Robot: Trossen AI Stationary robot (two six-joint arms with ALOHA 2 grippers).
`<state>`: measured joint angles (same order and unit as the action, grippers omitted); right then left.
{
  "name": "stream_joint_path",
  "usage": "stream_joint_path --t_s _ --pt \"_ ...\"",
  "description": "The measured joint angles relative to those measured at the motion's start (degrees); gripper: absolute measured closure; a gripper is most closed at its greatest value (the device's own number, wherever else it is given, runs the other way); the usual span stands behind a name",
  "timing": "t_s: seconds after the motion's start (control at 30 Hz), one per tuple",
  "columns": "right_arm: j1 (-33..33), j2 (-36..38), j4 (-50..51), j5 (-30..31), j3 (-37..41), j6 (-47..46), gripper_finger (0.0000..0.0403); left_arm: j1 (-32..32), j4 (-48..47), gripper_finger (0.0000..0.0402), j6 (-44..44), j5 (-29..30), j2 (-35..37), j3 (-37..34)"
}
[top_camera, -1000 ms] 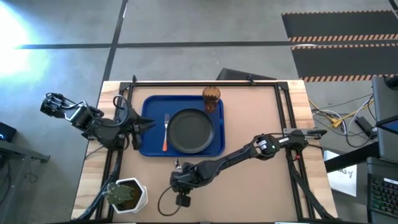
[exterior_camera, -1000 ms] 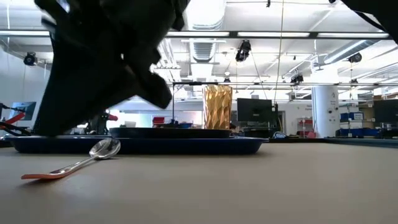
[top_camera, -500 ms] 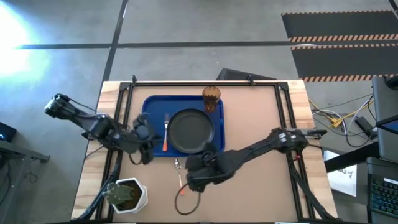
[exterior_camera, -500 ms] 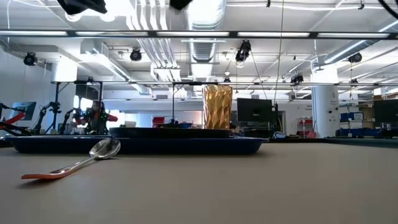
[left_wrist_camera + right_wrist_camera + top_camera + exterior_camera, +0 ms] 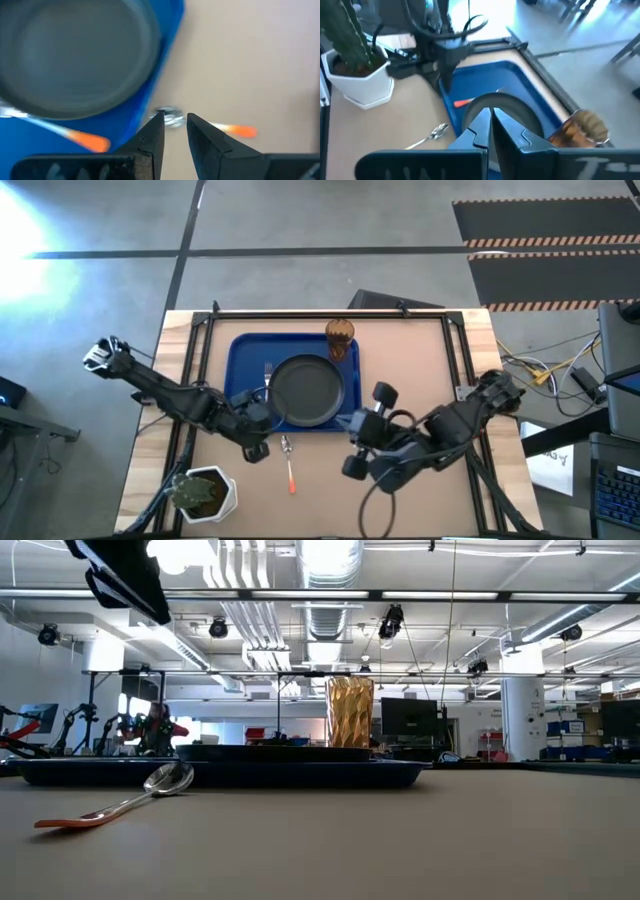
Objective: Pick and place plate/cup/fork/spoon on tray
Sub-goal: Put the orange spoon beside the fork on the blue tray
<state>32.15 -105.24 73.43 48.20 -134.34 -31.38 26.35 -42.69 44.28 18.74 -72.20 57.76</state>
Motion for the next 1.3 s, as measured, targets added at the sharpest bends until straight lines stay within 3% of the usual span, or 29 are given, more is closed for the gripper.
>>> stream_joint_path --t_s 0.2,0.33,0.6,0.87,1.0,1.3 --pt "0.2 1.0 0.3 0.3 0.0 8.5 0.0394 0.0 7.8 0.0336 5.9 -7.0 -3.8 -0.1" --pt "0.2 1.0 1.3 0.3 0.0 12.8 0.0394 0.0 8.2 0.0336 10.3 -9.8 -6.6 -0.1" --pt "0.2 1.0 8.0 0.9 0.0 13.0 0.0394 0.0 8.7 0.0334 17.1 -13.0 -10.9 0.0" --pt "0.2 1.8 12.2 2.6 0.0 13.0 0.0394 0.2 11.1 0.0263 20.6 -15.7 -13.7 0.0" --pt "0.2 3.1 12.2 2.9 0.0 13.0 0.0394 0.2 11.1 0.0231 21.7 -20.4 -15.6 0.0" --pt "0.2 3.8 12.1 2.9 0.0 14.5 0.0394 -0.2 11.8 0.0224 38.0 -21.4 -19.8 0.0"
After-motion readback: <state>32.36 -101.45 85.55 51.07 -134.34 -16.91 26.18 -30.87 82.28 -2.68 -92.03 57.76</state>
